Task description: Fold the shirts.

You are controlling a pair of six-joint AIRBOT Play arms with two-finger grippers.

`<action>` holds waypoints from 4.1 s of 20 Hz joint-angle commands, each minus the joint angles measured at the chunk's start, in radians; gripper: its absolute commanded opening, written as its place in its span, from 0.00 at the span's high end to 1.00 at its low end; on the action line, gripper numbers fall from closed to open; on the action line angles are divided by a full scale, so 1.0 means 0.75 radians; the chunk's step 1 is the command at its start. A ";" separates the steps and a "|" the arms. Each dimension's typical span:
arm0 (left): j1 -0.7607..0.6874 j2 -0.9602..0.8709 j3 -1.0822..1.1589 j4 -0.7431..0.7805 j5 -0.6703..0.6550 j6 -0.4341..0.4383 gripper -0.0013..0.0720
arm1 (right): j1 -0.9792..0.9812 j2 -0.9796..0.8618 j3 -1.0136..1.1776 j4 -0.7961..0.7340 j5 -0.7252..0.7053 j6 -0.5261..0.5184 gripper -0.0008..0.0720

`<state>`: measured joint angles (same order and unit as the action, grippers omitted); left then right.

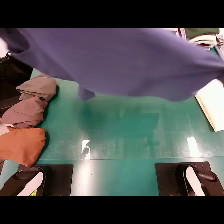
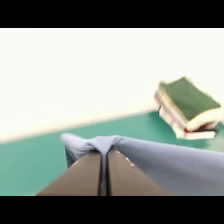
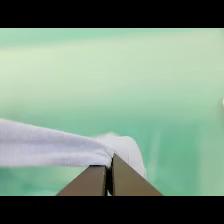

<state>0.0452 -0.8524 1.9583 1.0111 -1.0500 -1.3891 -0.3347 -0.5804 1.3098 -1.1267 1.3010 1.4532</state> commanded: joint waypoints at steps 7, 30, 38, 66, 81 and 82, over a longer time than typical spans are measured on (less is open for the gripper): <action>0.002 -0.005 -0.033 -0.032 -0.057 -0.002 0.95 | -0.070 -0.337 0.638 0.002 0.359 -0.004 0.97; 0.172 -0.542 -1.032 0.212 -0.192 -0.069 0.16 | 0.299 -0.874 0.047 -0.123 0.121 -0.017 0.47; 0.148 -0.294 -1.787 -0.065 0.009 -0.015 0.16 | 0.278 -0.561 -0.384 0.115 -0.017 -0.034 0.47; -0.224 -0.319 -1.553 -0.093 0.144 -0.127 0.93 | -0.637 -0.697 -1.044 0.240 -0.104 -0.206 0.40; -0.224 -0.008 -1.063 0.033 0.097 -0.154 0.95 | 0.049 -0.508 -0.353 0.280 -0.283 -0.215 0.97; -0.224 0.041 -0.920 0.077 0.085 -0.176 0.95 | 0.051 -0.434 -0.238 0.279 -0.284 -0.215 0.97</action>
<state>-0.1238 -0.9157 1.0733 0.9977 -0.9730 -1.4967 -0.3325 -1.0321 0.9493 -0.9211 1.0801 1.2942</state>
